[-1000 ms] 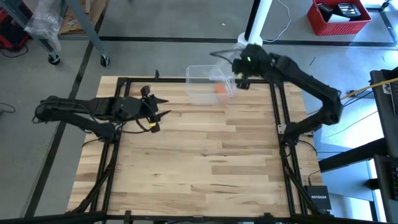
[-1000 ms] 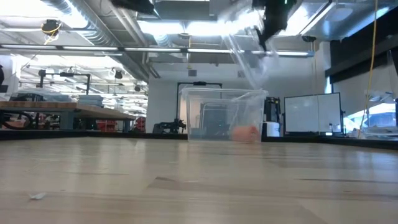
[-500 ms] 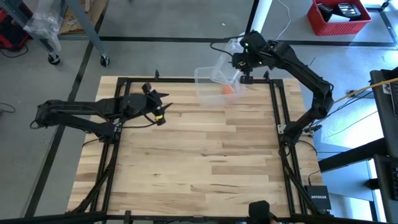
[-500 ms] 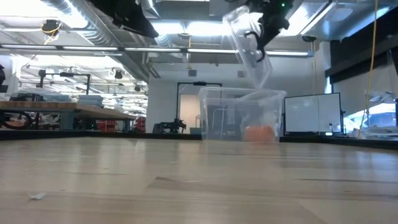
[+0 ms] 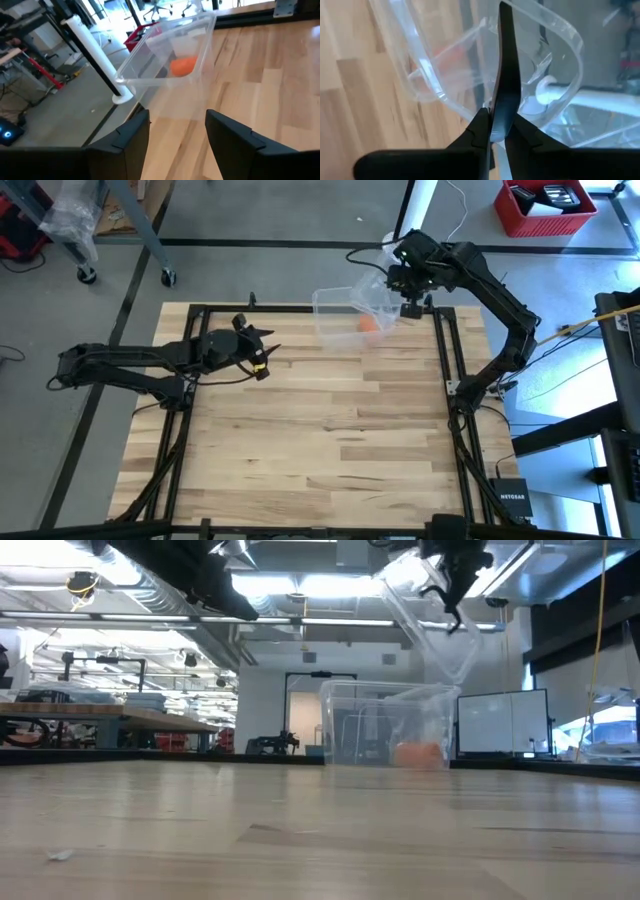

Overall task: Roll bandage
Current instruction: Close the transparent bin

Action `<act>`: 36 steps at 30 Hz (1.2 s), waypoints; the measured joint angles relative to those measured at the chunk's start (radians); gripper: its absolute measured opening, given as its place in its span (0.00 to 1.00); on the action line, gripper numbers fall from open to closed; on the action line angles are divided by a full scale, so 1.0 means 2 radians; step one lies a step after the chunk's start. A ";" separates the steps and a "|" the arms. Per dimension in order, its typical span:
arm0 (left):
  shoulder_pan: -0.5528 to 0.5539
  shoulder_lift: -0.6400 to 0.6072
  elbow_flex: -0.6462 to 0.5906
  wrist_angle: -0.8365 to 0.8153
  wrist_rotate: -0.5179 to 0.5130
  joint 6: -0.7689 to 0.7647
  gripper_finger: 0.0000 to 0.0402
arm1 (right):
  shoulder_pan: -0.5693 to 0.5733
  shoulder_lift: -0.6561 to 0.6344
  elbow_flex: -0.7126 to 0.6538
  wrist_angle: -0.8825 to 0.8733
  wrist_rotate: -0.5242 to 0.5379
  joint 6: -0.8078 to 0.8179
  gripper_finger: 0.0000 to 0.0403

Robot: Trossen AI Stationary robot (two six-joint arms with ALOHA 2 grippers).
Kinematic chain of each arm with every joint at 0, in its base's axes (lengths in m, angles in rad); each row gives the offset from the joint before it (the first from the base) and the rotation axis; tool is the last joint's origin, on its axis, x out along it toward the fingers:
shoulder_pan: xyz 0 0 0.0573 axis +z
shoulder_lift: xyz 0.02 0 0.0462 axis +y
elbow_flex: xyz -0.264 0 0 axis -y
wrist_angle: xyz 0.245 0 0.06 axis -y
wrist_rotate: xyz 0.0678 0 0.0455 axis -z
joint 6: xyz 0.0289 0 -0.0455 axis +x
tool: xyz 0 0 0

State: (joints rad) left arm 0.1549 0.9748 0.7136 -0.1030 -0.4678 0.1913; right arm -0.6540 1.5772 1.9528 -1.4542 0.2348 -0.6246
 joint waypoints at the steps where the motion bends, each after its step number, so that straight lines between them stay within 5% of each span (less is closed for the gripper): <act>1: 0.001 0.001 -0.004 0.011 0.002 0.003 0.46 | 0.000 0.000 0.000 -0.009 -0.001 0.003 0.09; 8: 0.015 0.004 -0.037 0.076 0.041 0.007 0.46 | -0.001 0.013 -0.006 -0.052 -0.009 0.004 0.09; 36: 0.024 0.039 -0.051 0.137 0.055 0.001 0.46 | 0.028 0.104 -0.041 0.119 -0.057 -0.017 0.09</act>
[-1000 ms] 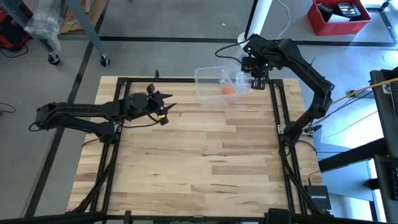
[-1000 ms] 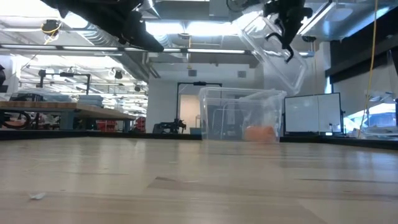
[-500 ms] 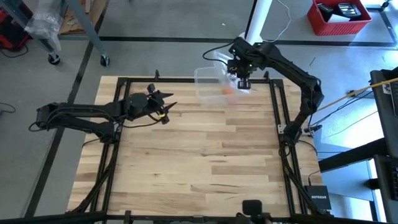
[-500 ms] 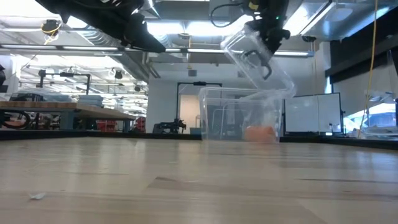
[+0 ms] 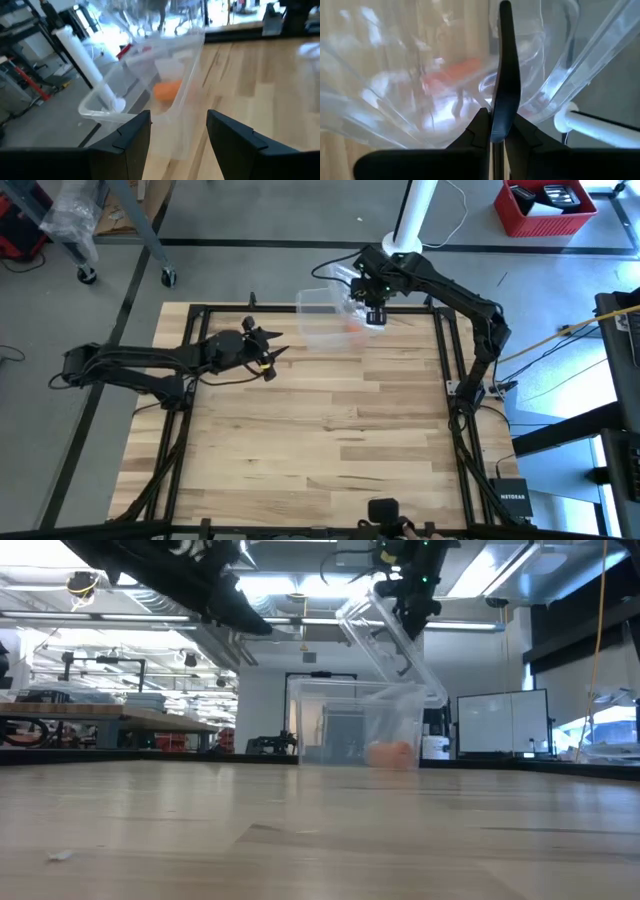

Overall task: Roll bandage
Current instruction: Close the transparent bin

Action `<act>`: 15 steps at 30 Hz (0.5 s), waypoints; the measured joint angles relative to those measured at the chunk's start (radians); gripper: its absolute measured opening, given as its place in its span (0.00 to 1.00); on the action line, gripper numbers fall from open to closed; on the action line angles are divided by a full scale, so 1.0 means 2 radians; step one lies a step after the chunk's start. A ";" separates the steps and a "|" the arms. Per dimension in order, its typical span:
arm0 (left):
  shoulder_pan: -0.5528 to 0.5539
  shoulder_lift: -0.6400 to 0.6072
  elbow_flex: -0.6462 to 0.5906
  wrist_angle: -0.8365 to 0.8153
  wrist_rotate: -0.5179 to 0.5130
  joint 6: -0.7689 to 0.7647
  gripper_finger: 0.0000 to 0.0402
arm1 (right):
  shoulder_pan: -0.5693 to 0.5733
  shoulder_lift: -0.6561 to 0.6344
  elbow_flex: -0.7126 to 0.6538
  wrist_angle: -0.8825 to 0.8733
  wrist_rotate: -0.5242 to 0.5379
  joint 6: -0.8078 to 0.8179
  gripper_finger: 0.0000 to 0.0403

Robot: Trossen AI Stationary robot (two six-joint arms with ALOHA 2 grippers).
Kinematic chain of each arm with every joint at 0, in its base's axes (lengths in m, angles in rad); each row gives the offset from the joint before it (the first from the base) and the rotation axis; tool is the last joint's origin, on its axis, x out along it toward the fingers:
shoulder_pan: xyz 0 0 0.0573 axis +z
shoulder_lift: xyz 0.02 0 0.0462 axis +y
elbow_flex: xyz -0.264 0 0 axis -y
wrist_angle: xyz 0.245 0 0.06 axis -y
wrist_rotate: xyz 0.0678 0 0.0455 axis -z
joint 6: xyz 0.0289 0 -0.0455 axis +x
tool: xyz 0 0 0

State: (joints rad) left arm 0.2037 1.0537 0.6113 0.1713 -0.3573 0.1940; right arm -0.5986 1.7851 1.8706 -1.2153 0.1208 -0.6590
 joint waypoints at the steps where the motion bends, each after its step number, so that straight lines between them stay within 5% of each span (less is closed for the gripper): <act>1: 0.003 0.007 0.000 0.000 0.000 0.000 0.46 | 0.005 0.000 0.000 0.004 0.000 0.000 0.09; 7: 0.049 0.064 0.000 -0.002 0.019 -0.001 0.46 | 0.023 -0.001 0.000 0.028 0.004 -0.002 0.09; 15: 0.171 0.086 0.000 -0.014 0.168 0.011 0.46 | 0.028 -0.001 0.000 0.032 0.005 -0.002 0.09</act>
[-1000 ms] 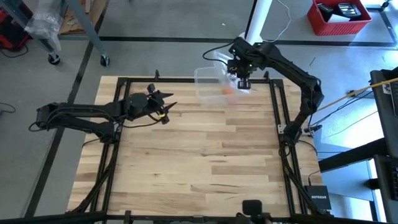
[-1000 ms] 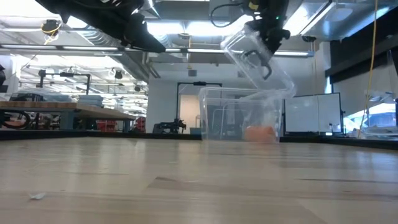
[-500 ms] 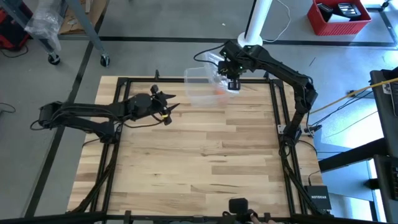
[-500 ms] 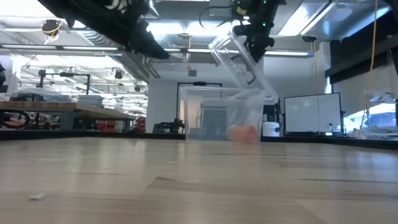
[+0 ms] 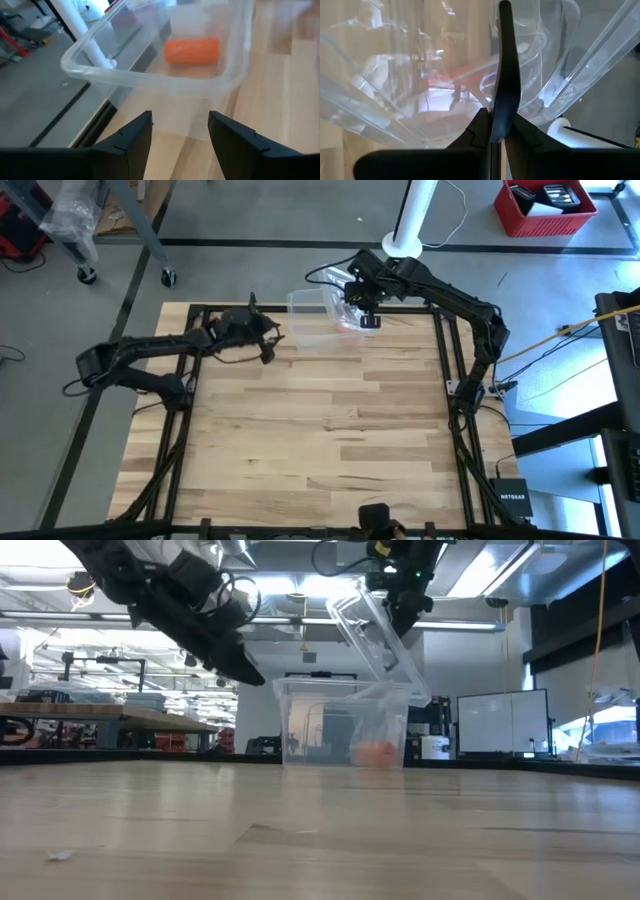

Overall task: Roll bandage
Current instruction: Close the transparent bin

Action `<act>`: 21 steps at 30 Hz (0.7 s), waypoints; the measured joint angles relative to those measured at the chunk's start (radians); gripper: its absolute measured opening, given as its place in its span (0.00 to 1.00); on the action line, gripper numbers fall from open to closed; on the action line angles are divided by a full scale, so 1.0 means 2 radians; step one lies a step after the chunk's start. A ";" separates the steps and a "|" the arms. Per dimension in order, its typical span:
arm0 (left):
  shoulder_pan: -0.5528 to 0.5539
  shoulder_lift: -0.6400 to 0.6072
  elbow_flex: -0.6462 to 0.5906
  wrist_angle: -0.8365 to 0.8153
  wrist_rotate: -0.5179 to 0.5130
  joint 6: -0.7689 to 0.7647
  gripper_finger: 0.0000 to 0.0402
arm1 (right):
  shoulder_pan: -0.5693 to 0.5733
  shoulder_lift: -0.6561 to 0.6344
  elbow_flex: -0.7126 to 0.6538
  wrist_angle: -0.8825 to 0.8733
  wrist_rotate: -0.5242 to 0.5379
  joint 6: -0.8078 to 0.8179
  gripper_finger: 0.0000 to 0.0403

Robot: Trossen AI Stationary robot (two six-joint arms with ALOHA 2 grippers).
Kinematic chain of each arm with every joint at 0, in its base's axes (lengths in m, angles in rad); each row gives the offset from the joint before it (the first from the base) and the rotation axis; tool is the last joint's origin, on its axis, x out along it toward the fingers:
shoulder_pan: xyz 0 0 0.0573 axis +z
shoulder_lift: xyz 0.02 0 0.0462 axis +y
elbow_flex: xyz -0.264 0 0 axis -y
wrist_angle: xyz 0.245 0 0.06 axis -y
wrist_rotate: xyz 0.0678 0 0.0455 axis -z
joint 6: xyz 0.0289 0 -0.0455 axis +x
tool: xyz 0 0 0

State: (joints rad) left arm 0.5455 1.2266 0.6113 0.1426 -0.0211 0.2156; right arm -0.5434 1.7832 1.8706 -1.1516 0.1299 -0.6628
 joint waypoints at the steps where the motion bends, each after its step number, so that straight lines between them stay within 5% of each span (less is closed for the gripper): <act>1: 0.018 0.002 0.000 0.002 0.021 0.002 0.46 | 0.000 0.000 0.000 0.001 0.000 0.000 0.09; 6: 0.076 0.060 0.001 0.044 0.116 0.018 0.46 | 0.000 0.000 0.000 0.024 0.001 0.002 0.09; 13: 0.072 0.147 0.000 0.160 0.131 0.018 0.46 | 0.000 0.009 0.000 0.047 -0.008 0.002 0.09; 21: 0.068 0.169 0.001 0.185 0.133 0.023 0.46 | 0.008 0.041 0.000 0.096 -0.018 0.000 0.09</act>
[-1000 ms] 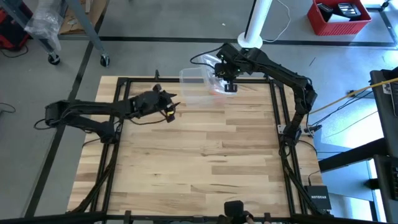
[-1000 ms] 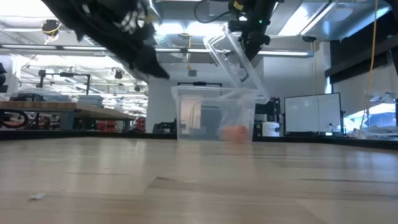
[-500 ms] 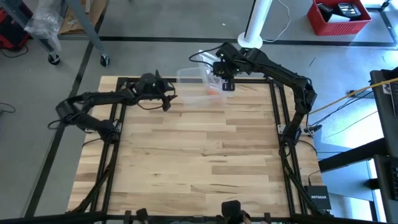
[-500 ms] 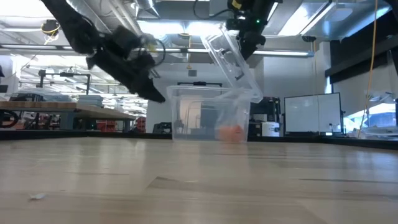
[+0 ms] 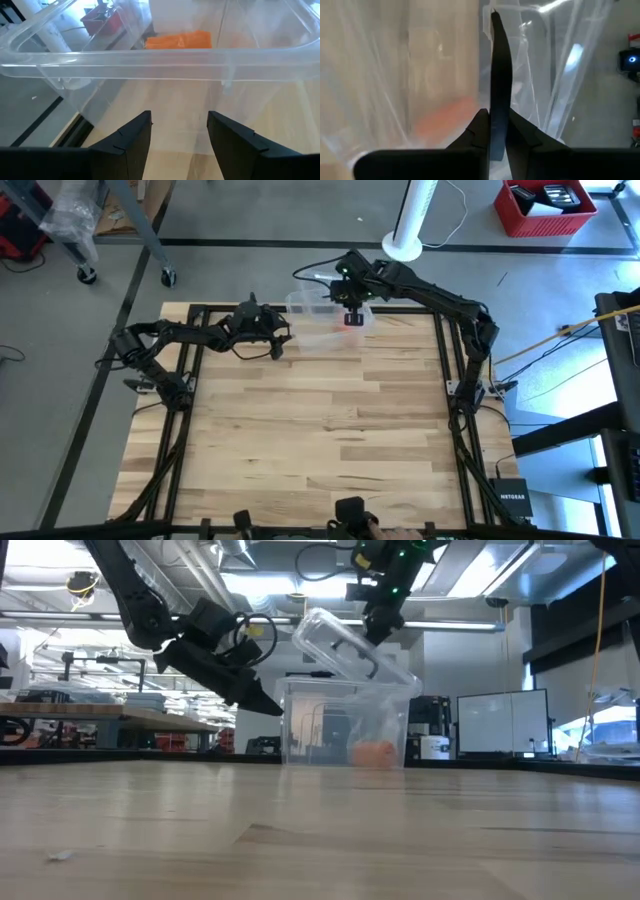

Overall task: Roll bandage
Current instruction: Close the transparent bin

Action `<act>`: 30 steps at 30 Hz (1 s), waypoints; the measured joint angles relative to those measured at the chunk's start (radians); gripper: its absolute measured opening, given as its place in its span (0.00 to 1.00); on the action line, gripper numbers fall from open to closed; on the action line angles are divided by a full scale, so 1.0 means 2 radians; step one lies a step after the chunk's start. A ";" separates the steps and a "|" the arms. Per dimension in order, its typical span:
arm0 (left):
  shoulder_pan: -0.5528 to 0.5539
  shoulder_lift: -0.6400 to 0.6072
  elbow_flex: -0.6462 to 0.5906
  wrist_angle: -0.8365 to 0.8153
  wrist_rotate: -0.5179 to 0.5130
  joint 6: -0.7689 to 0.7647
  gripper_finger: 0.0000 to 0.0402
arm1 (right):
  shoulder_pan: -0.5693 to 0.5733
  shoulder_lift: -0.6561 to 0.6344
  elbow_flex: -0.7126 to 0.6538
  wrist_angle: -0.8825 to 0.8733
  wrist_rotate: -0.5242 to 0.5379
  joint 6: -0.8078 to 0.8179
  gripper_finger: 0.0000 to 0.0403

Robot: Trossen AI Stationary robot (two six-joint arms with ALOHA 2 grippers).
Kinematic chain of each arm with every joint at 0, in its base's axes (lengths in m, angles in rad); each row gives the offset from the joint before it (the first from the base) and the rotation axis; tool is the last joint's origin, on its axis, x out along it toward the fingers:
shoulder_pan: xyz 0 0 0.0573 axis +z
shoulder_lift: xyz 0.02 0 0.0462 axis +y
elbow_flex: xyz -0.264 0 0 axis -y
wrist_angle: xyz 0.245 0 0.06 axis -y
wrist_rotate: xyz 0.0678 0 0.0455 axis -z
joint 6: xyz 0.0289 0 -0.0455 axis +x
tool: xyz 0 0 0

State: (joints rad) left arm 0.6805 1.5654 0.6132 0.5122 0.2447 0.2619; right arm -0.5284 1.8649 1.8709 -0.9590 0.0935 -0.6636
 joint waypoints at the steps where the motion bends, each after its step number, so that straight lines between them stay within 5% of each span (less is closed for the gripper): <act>1: 0.000 0.000 0.000 0.000 0.000 0.000 0.46 | 0.001 0.003 0.000 0.006 0.000 0.000 0.09; 30: 0.000 0.000 0.000 0.001 0.000 -0.006 0.46 | 0.022 0.059 0.000 0.032 -0.045 -0.005 0.09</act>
State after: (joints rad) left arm 0.6812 1.5654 0.6132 0.5148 0.2442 0.2509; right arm -0.4850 1.9823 1.8713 -0.8941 0.0042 -0.6735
